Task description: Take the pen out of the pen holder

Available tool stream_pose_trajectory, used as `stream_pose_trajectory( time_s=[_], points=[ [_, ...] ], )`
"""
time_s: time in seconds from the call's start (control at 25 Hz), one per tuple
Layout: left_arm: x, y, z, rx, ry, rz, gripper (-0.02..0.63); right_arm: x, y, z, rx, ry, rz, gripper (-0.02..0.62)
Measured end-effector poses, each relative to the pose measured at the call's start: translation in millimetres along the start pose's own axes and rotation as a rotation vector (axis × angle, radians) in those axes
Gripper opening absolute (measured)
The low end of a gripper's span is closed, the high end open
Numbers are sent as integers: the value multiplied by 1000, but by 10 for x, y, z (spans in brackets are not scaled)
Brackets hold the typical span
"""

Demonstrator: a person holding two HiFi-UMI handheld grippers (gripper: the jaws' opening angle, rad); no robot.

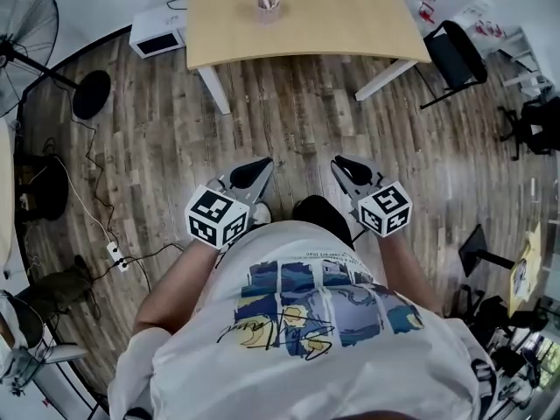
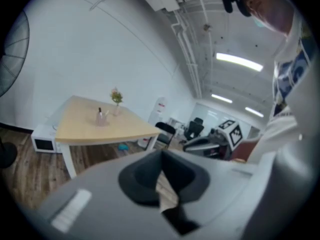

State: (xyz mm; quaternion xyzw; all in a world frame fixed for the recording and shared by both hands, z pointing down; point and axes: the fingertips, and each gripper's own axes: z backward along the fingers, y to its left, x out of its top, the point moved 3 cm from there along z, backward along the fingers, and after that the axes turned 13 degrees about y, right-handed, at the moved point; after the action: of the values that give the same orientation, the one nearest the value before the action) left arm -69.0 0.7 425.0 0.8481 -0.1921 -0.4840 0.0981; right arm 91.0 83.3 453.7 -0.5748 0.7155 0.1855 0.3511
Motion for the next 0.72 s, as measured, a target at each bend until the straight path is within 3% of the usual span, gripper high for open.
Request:
stream_pose_trajectory(
  time_s=[0.28, 0.48, 0.72],
  points=[
    [370, 734, -163, 103, -59, 71, 9, 590, -687, -648, 63, 9, 77, 43],
    [749, 1216, -302, 237, -92, 150, 11, 1242, -1323, -1168, 149, -2, 158, 49],
    [1252, 1574, -570, 341, -126, 218, 11, 2046, -2079, -1708, 224, -1, 263, 61]
  ],
)
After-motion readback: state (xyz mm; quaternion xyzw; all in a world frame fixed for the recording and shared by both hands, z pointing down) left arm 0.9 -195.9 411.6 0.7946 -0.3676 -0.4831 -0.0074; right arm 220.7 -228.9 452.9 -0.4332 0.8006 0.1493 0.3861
